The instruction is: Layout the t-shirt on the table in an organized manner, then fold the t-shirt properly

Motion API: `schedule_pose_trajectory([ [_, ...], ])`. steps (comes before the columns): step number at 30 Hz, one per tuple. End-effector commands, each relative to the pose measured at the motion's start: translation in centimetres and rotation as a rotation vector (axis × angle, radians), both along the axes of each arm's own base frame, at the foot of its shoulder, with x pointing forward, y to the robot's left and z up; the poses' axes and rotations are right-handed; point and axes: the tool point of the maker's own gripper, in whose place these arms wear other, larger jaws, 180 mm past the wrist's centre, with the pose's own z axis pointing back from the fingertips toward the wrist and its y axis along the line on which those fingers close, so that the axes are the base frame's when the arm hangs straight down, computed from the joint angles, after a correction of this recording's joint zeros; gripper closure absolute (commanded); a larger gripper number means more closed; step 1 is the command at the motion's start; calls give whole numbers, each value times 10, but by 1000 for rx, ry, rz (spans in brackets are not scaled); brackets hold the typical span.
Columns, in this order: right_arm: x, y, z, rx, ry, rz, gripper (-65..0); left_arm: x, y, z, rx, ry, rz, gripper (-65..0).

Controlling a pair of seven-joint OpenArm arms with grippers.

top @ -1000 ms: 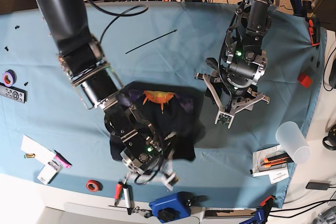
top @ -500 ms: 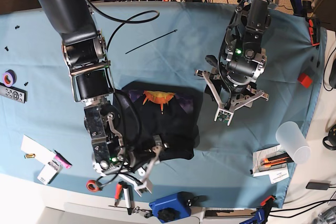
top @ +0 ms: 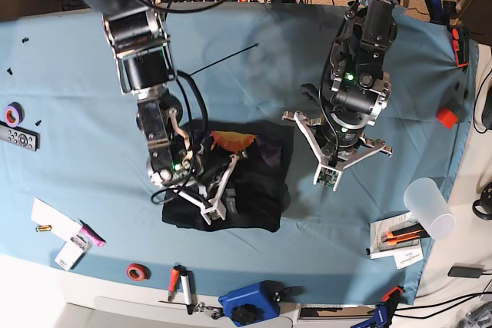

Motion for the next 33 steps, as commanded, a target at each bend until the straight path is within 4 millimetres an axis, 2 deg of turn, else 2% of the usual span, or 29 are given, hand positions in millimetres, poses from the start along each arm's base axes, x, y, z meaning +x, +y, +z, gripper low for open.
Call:
schedule_pose_trajectory([
  [1, -3, -7, -2, -39, 33, -10, 0, 6, 0, 14, -7, -45, 4, 0],
  [3, -5, -10, 2, -58, 54, -15, 0, 4, 1, 11, -1, -25, 7, 0],
  [5, -1, -9, 21, -58, 18, -19, 0, 1, 2, 6, 11, 8, 6, 0],
  [9, 10, -9, 86, -22, -135, -48, 0, -3, 12, 0, 61, 41, 33, 0],
  [12, 10, -19, 136, 0, -253, -87, 0, -3, 24, -1, 111, 41, 48, 0],
  [14, 12, -32, 151, 12, -304, -127, 0, -4, 34, -3, 143, 44, 49, 0],
  [18, 0, -60, 132, 54, -240, -224, 0, -15, 59, -15, 223, 79, 51, 0],
  [21, -15, -73, 117, 120, -190, -256, 0, -27, 74, -26, 273, 116, 49, 0],
  [24, -35, -84, 113, 180, -183, -254, 0, -40, 88, -37, 320, 160, 47, 0],
  [29, -78, -102, 105, 165, -181, -231, 0, -61, 110, -52, 391, 229, 47, 0],
  [33, -120, -101, 95, 136, -145, -160, 0, -79, 123, -58, 411, 269, 73, 0],
])
